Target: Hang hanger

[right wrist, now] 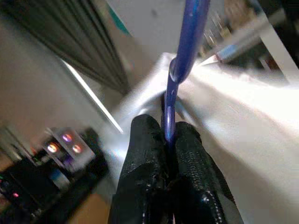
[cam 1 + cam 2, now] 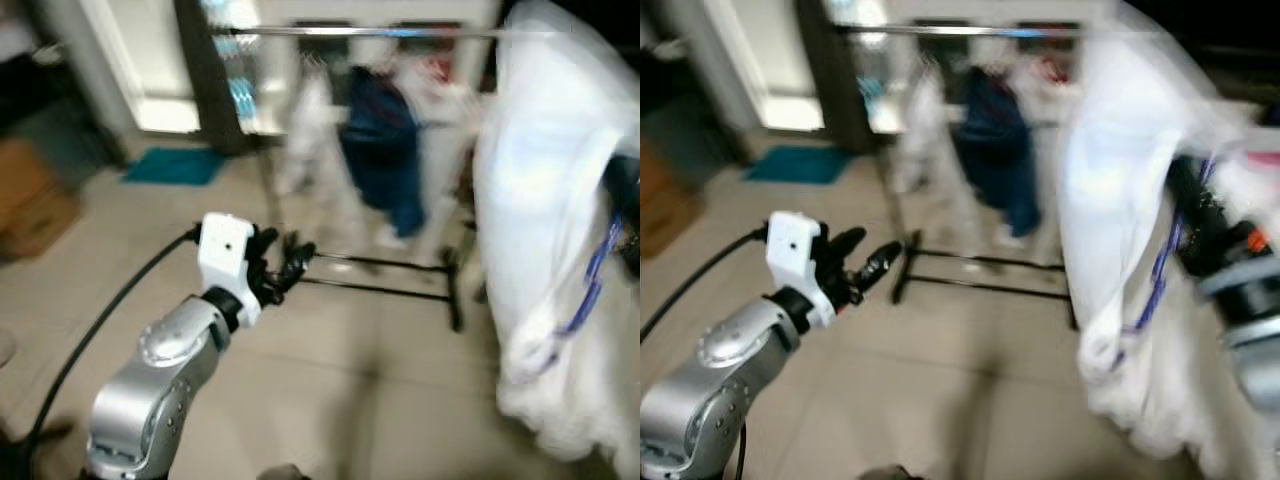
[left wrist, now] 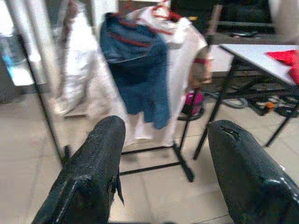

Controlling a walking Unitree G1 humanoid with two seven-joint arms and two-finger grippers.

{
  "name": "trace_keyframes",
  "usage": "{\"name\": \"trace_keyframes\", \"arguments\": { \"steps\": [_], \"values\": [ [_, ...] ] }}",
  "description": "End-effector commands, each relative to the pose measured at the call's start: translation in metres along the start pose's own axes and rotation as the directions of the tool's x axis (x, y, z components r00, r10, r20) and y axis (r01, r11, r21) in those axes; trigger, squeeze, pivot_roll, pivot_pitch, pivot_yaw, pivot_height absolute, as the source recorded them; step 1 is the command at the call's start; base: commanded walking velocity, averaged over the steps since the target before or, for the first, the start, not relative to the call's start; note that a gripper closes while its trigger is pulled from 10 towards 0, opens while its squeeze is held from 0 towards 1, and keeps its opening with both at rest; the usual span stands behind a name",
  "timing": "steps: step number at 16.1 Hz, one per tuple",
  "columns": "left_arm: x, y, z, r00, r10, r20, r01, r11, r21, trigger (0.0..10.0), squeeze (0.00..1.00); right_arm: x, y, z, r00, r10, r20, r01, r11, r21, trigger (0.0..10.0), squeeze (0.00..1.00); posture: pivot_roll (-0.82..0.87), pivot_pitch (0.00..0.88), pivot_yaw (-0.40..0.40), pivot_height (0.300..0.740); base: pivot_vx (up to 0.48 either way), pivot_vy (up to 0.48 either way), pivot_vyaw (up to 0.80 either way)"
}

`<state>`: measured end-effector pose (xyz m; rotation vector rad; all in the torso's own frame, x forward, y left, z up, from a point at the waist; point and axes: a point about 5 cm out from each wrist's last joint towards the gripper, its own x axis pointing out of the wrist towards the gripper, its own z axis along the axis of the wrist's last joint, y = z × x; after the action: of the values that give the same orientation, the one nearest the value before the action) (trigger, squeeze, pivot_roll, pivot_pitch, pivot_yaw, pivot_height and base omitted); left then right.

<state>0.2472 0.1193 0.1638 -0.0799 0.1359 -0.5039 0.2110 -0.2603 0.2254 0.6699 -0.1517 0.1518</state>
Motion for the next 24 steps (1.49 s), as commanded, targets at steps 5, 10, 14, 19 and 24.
{"name": "trace_keyframes", "arguments": {
  "steps": [5, 10, 14, 19, 24],
  "values": [
    [0.002, -0.001, 0.000, 1.000, -0.008, -0.003, 0.008, 1.000, 0.027, 10.0, 0.00, 0.004, 0.000, 0.044, 0.986, 0.030, 0.166, -0.017, 0.996, -0.082, 10.0, 0.00, 0.01, 0.000, 0.049, 0.740, 0.000, 0.000, 0.80],
    [-0.001, -0.002, 0.001, 1.000, -0.009, 0.005, 0.009, 1.000, 0.012, 10.0, 0.00, 0.000, 0.095, 0.157, 0.787, 0.462, 0.410, -0.314, 0.871, -0.379, 10.0, 0.00, 0.00, 0.000, 0.044, 0.740, 0.000, 0.000, 0.80],
    [-0.001, -0.005, 0.000, 1.000, -0.019, -0.004, 0.019, 1.000, 0.019, 10.0, 0.00, 0.011, 0.071, 0.075, 0.913, 0.379, 0.151, -0.331, 0.905, -0.267, 10.0, 0.00, 0.02, 0.000, 0.040, 0.740, 0.000, 0.000, 0.80],
    [-0.002, 0.000, -0.002, 1.000, 0.014, -0.026, -0.013, 0.999, 0.031, 10.0, 0.00, 0.019, 0.032, -0.028, 0.980, 0.036, -0.198, -0.097, 0.945, -0.314, 10.0, 0.00, 0.02, 0.000, 0.043, 0.740, 0.000, 0.000, 0.80],
    [-0.002, 0.005, -0.006, 0.997, 0.052, -0.054, -0.048, 0.995, 0.083, 10.0, 0.00, 0.030, 0.013, -0.071, 0.968, -0.224, -0.110, 0.160, 0.895, -0.416, 10.0, 0.00, 0.03, 0.000, 0.035, 0.740, 0.000, 0.000, 0.48]
  ]
}}
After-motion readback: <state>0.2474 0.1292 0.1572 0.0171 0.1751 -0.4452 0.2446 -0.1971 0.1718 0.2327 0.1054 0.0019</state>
